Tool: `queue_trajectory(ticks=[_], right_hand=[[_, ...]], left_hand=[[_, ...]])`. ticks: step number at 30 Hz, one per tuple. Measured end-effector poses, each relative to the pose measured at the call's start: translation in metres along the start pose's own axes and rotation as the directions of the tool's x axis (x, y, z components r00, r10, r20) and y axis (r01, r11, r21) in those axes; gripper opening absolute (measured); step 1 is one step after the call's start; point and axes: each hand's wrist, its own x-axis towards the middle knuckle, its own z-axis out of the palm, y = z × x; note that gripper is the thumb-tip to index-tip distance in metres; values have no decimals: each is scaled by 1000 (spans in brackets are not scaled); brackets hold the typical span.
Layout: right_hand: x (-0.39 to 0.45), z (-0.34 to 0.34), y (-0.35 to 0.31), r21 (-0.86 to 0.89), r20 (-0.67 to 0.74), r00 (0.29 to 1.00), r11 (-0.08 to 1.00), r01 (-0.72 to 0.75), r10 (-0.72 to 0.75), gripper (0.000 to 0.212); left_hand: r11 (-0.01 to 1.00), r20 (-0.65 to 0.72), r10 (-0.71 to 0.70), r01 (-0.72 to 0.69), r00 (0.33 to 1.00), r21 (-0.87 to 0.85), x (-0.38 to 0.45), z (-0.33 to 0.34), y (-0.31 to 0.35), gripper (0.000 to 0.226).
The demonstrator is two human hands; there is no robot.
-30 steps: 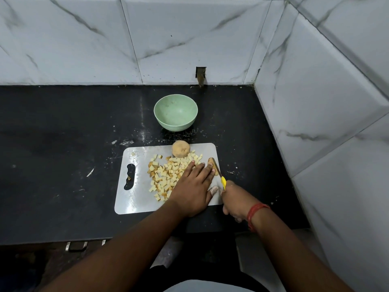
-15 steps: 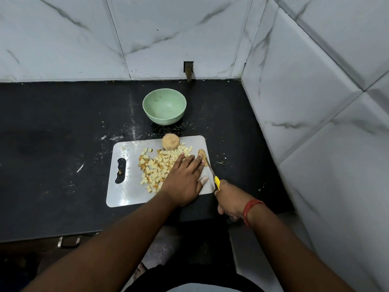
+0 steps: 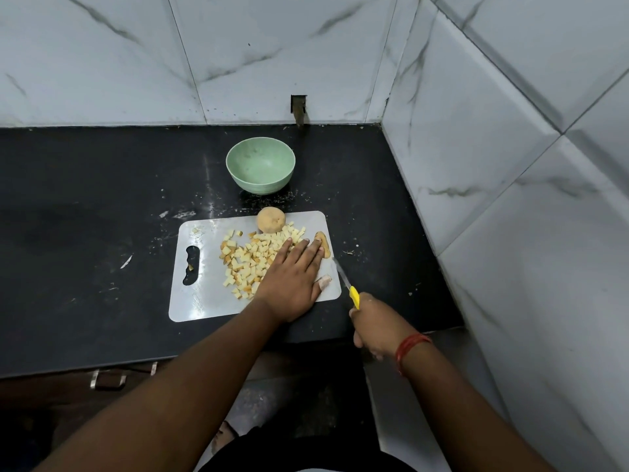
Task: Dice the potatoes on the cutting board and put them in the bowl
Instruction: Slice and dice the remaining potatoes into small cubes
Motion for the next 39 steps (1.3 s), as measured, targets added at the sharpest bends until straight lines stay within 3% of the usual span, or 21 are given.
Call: queue_trajectory(ticks=[4,8,14,17,21,23,25,29,33,35,37,39], right_hand=[[10,-3,-12,9,-110,994,1000,20,-19,18],[34,-8,-31,-10,-140,989,999,-41,39,11],[58,-6,-48,-37,-96,992,996,-80,76,25],[63,-2,-48,-17,-80,990,993,-116,115,21],[57,-4,-52,-109,-54,997,993,40,-46,7],[53,-8,-54,-114,-45,998,992,48,-53,6],[52,-12,-56,-105,-35,999,994,34,-38,5],[43,-26,-62,-109,18,1000,994,1,1,33],[51,-33,-70,-97,145,977,985,-141,154,12],[51,-33,-71,-77,188,965,982,-171,182,16],[49,-33,-68,-84,107,987,991,-107,116,26],[50,-30,-63,-68,62,994,994,-86,90,18]], left_hand=[[1000,-12,-18,18,1000,-23,-2,0,0,68],[999,-19,-19,18,1000,-48,-2,2,-1,67],[997,-24,-32,30,999,-69,0,3,-3,65],[997,-21,-32,30,999,-75,0,3,-3,65],[996,0,-38,38,999,-75,1,1,-4,70],[996,12,-36,37,999,-78,1,1,-3,72],[996,20,-39,40,999,-74,1,0,-3,72],[997,37,-37,39,999,-70,1,-2,-3,74],[997,37,-34,37,999,-74,1,-3,-4,74],[997,41,-34,37,999,-70,2,-3,-3,74],[997,41,-37,39,998,-64,2,-2,-2,73],[997,38,-45,47,998,-61,2,-1,-2,72]])
